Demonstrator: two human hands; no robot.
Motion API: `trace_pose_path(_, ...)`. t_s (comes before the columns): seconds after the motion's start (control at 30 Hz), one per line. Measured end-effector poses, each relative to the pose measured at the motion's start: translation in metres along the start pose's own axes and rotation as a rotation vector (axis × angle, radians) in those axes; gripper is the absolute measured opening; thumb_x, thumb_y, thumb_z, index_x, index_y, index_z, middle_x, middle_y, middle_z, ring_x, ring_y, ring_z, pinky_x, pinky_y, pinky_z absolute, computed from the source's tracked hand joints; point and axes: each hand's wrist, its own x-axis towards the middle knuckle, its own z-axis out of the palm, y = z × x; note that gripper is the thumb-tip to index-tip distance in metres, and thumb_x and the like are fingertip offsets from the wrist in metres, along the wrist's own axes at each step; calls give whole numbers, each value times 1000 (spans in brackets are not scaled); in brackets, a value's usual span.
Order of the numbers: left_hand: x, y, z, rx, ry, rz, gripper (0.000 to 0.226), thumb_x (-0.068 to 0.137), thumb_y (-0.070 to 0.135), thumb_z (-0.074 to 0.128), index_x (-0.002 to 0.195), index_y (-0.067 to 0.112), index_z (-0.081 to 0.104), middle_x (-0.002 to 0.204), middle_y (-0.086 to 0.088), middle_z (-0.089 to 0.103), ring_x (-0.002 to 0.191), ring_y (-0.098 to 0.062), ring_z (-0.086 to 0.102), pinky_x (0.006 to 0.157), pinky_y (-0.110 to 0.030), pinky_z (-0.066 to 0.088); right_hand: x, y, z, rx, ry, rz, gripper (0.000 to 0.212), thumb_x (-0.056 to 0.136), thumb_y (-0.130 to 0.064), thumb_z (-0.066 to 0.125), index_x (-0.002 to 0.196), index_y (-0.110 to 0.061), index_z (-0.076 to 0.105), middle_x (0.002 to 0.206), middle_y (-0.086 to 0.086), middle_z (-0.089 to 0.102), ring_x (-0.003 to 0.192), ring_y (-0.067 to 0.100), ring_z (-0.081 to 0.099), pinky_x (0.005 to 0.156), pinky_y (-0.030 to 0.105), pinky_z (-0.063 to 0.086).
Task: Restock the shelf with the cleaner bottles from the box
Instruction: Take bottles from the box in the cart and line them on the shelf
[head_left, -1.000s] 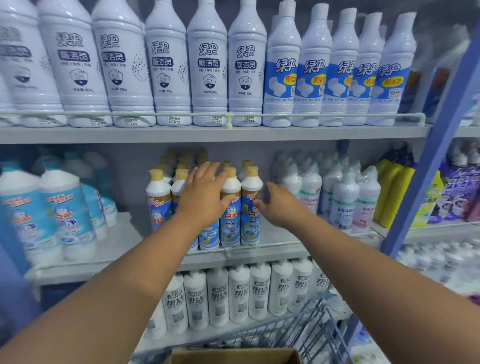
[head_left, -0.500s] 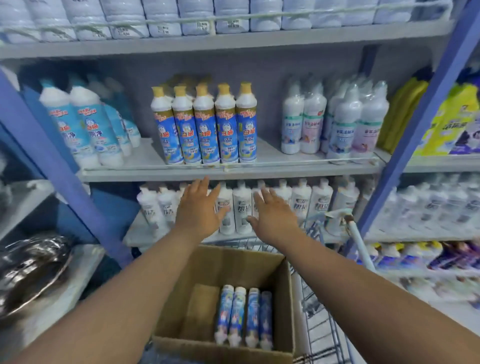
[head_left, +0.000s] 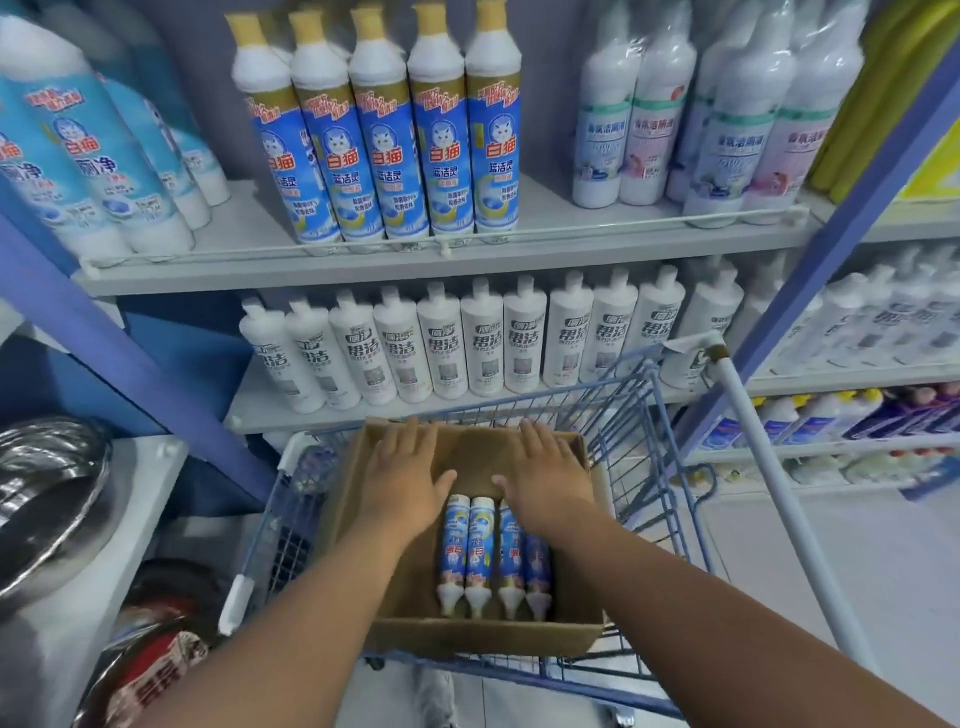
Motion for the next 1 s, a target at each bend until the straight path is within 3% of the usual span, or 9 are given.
trace_pose_path(0.27,40,-43,77,-77,-217,44,71,99,57,35,159,23,17,167,-5,4,154,-25,4,122,-41,15,24,-23,78,50,-255,167,74,105,-52,29,161,-15,-1,169,6,-7,155,24,-8,125,42,4)
trace_pose_path(0.47,47,-71,134,-97,-381,34,71,99,55,39,159,22,17,167,-6,8,150,-28,18,119,-36,19,40,-34,127,121,-411,271,74,104,-52,29,161,-14,0,168,9,-7,156,26,-5,125,43,8)
trace_pose_path(0.7,49,-75,190,-137,-506,-72,70,99,55,39,157,19,24,164,-6,20,149,-25,20,119,-34,19,55,-31,185,316,-542,419,78,102,-59,29,161,-16,1,169,7,1,156,24,0,124,45,17)
trace_pose_path(0.83,58,-70,227,-155,-538,-102,71,97,58,40,155,20,27,164,-5,24,149,-23,23,120,-35,21,71,-23,220,376,-614,491,77,101,-59,32,160,-18,5,167,9,11,153,33,12,120,51,23)
trace_pose_path(0.93,63,-62,258,-240,-580,-201,71,97,59,41,155,21,28,163,-3,27,148,-23,26,120,-37,25,80,-20,255,349,-703,409,65,104,-51,28,160,-21,15,163,16,18,148,41,20,117,55,23)
trace_pose_path(1.0,67,-57,282,-297,-585,-297,68,96,60,44,152,22,34,156,-3,38,142,-24,37,114,-37,34,84,-17,275,369,-756,390,56,106,-43,28,158,-20,24,159,17,26,144,39,28,115,54,25)
